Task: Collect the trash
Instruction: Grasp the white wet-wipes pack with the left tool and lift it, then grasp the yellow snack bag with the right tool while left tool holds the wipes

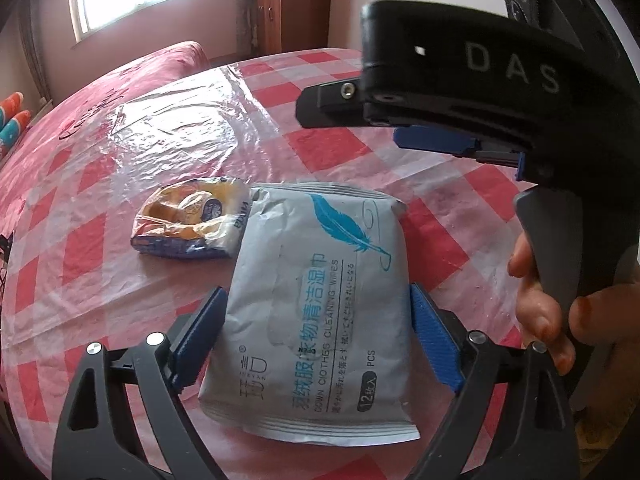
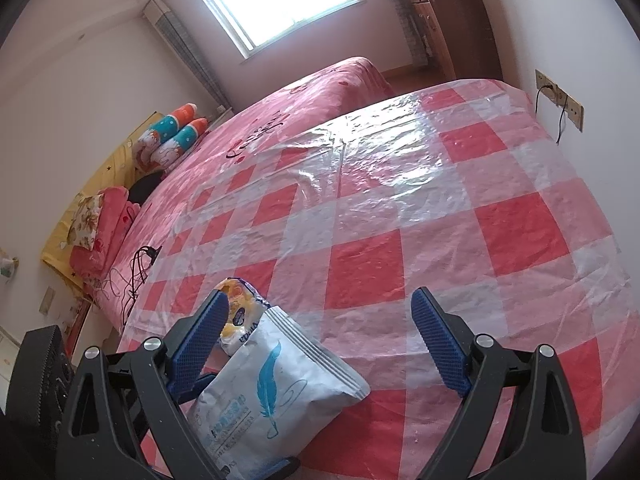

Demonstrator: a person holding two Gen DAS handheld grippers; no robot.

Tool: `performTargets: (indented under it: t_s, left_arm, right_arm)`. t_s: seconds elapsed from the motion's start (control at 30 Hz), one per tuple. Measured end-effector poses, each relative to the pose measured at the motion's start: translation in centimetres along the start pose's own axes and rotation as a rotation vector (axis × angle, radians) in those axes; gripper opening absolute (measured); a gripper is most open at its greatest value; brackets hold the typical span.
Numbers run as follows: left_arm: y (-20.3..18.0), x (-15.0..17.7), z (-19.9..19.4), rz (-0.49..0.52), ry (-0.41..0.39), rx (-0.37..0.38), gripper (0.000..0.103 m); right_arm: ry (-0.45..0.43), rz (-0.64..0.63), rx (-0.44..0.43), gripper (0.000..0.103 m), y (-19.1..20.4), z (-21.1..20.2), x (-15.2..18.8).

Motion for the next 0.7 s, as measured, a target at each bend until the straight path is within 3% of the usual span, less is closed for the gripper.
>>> performTargets:
  t_s: [0.2, 0.7]
  left_arm:
    - [-0.1, 0.5, -0.5, -0.033, -0.044, -0.001, 0.081]
    - [1.9, 4.2, -5.0, -0.132, -0.074, 0.055, 0.079]
  right_arm:
    - [0.015, -0.003, -0.012, 0.092, 0.3, 0.7, 0.1]
    - [0.042, -0.034, -0.012, 0.092, 1.5, 2.2, 0.3]
Point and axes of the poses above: each gripper's, at about its wrist camera, not at the fingertips, and z roughly the way its jaws point, y to its left, x to its underside, the point moved 5 cm from there along z, roughly the way its jaws point, and after that the axes turned 3 degrees about z, right-handed, at the moved point
